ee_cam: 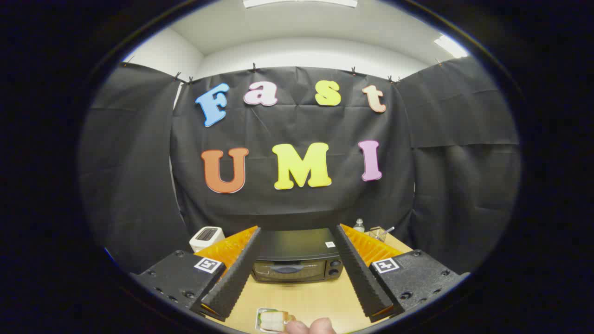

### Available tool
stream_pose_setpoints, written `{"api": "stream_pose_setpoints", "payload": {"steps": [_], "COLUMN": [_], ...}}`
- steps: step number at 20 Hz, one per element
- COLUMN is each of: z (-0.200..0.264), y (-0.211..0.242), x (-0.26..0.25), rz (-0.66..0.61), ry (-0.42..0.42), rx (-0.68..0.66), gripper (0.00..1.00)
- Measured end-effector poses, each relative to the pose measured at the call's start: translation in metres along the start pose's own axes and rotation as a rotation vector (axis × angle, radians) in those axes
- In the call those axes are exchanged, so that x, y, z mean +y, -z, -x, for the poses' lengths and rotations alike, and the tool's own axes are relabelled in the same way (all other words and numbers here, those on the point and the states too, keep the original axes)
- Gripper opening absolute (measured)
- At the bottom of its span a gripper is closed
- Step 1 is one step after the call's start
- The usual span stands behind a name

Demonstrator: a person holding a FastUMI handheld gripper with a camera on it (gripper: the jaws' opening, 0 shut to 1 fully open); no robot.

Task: Open the toaster oven, put the food inside, and close the toaster oven door.

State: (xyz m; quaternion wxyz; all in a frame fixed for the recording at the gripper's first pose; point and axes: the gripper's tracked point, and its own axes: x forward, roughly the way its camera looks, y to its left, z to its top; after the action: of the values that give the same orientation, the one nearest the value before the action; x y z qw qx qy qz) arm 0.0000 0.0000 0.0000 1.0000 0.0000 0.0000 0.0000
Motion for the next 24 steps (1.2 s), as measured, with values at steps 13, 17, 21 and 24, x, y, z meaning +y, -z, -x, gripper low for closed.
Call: {"api": "stream_pose_setpoints", "payload": {"steps": [13,17,21,24], "z": [0.011,0.008,0.004,-0.001], "y": [-0.008,-0.006,-0.006,-0.003], "x": [-0.003,-0.001,0.0,0.003], "rz": [0.008,0.015,0.021,0.015], "ry": [0.013,0.005,0.006,-0.001], "rx": [-0.019,-0.012,-0.01,0.0], "gripper": [1.0,1.0,1.0,1.0]}}
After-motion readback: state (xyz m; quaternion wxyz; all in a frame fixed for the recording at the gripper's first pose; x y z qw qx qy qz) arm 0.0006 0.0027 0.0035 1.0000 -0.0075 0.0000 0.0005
